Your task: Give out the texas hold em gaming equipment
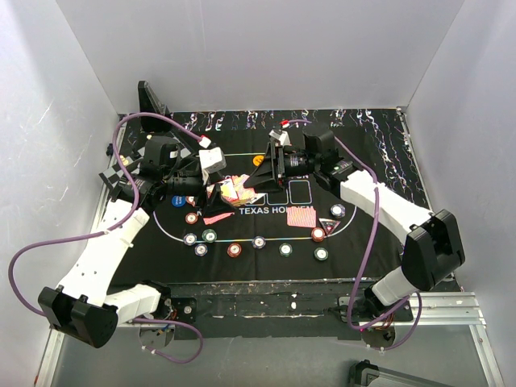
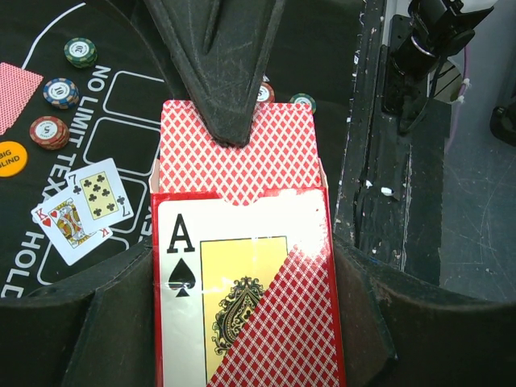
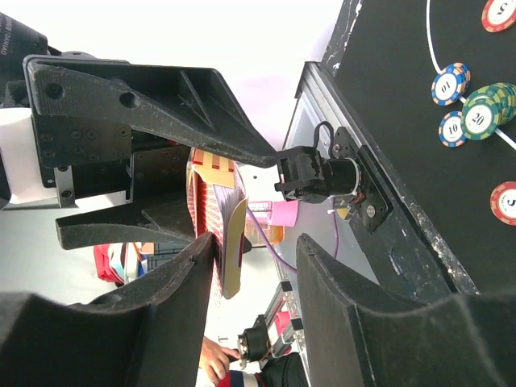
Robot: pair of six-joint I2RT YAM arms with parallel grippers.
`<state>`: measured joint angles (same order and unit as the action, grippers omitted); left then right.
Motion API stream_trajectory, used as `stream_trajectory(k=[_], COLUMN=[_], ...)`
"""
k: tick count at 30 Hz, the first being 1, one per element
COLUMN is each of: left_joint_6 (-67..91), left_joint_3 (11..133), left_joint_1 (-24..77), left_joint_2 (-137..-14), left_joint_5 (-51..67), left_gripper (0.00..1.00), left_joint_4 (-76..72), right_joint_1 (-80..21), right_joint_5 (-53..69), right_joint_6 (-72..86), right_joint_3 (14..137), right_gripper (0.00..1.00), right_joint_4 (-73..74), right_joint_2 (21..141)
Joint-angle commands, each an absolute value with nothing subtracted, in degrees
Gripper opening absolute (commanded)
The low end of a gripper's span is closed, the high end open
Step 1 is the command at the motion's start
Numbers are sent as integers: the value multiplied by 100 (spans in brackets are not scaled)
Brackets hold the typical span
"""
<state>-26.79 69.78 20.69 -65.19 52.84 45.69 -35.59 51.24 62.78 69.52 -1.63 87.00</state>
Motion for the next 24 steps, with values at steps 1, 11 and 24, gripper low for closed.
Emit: stream_trajectory(k=[1,11,24], left_joint_6=[-2707,-2847,-2944], left_joint_3=[6970,6812,6706], left_joint_1=[2039,2048,2048], left_joint_2=[-6398,-6486,-6627], left_joint_5=[5449,5423,5344], left_gripper=[0,0,0], left_joint_4=[4351,4351,4351], right_joint_1=[-3481,-3305,-3182], right_joint_5=[5247,5282,5352], right_joint_6=[6301,6293,6328], right_joint_3=[6873,6715,6548], right_gripper=[51,43,35], right_joint_4=[-316,-264,-307], right_joint_2=[8455,8244,8139])
